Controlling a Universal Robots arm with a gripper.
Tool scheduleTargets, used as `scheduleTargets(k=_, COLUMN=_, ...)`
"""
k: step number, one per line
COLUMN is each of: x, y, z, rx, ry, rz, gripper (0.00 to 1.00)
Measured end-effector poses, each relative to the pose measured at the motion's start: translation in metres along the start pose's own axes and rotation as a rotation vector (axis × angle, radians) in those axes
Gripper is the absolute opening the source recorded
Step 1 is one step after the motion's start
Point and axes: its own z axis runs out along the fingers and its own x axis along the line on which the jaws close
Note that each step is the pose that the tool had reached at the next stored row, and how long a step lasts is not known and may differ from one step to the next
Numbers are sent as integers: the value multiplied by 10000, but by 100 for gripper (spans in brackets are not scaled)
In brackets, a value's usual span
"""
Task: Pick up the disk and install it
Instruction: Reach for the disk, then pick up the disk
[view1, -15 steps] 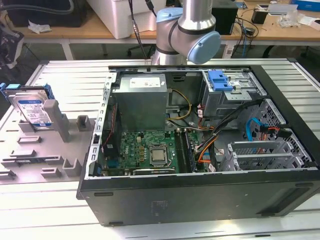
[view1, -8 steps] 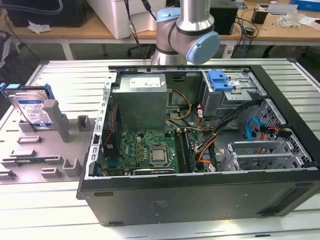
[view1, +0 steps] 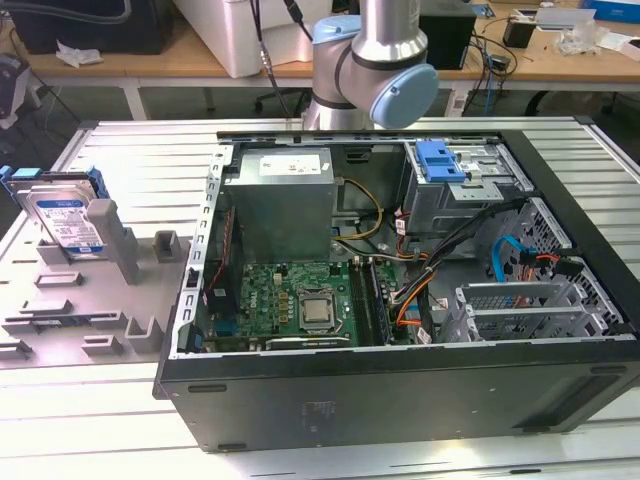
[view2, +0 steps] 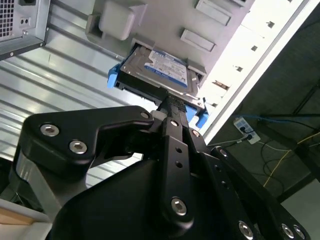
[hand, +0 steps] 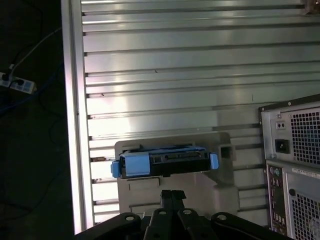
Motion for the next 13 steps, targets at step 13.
scheduleTargets(k=13, x=11, y=121, z=7, rx=0, ry=0, rz=-1, gripper=11)
